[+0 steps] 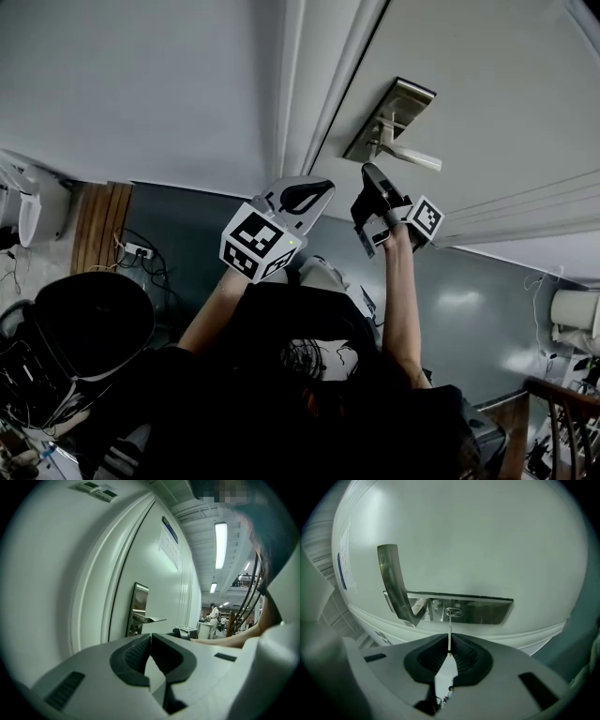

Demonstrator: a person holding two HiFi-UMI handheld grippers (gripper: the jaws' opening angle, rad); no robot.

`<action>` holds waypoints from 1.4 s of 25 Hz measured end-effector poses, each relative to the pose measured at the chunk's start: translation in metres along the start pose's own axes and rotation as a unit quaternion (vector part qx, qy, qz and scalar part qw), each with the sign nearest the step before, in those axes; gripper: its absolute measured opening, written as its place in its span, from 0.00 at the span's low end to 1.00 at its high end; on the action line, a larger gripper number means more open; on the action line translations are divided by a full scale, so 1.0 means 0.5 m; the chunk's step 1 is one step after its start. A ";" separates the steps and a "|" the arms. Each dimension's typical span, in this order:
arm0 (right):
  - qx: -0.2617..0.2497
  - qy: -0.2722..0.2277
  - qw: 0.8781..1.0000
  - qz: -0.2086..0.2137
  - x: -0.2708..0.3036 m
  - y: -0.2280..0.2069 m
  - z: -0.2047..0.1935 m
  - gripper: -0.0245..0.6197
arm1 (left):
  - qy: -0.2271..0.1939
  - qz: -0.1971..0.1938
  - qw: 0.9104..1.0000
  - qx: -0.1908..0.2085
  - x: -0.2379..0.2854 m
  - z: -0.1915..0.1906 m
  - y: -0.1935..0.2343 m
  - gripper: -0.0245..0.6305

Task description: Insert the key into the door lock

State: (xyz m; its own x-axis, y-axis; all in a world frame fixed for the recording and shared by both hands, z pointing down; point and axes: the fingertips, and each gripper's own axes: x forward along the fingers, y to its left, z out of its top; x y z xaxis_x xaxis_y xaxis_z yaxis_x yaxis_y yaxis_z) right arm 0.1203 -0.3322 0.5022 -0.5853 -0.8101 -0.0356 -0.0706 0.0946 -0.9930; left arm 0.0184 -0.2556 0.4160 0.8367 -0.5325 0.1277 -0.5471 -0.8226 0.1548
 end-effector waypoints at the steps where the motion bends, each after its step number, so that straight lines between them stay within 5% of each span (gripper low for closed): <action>1: -0.002 0.003 1.000 -0.001 0.001 -0.002 0.002 0.07 | -0.001 -0.001 1.000 0.001 0.001 0.000 -0.001 0.06; 13: 0.048 0.025 0.998 0.036 0.012 0.000 0.001 0.07 | 0.002 0.000 1.000 0.002 0.014 -0.001 -0.003 0.06; 25: 0.111 -0.031 0.992 0.049 0.042 -0.015 0.064 0.07 | 0.020 0.011 1.000 -0.003 0.030 -0.026 0.003 0.06; 35: 0.031 -0.052 0.998 0.020 0.006 0.006 0.023 0.11 | 0.028 -0.001 1.000 -0.004 -0.012 -0.034 -0.021 0.06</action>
State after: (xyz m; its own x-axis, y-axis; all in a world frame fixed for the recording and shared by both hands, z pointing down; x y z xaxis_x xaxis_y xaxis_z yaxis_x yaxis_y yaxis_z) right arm 0.1277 -0.3409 0.4980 -0.4990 -0.8625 -0.0836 0.0030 0.0948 -0.9955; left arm 0.0190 -0.2403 0.4300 0.8351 -0.5189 0.1828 -0.5462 -0.8216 0.1630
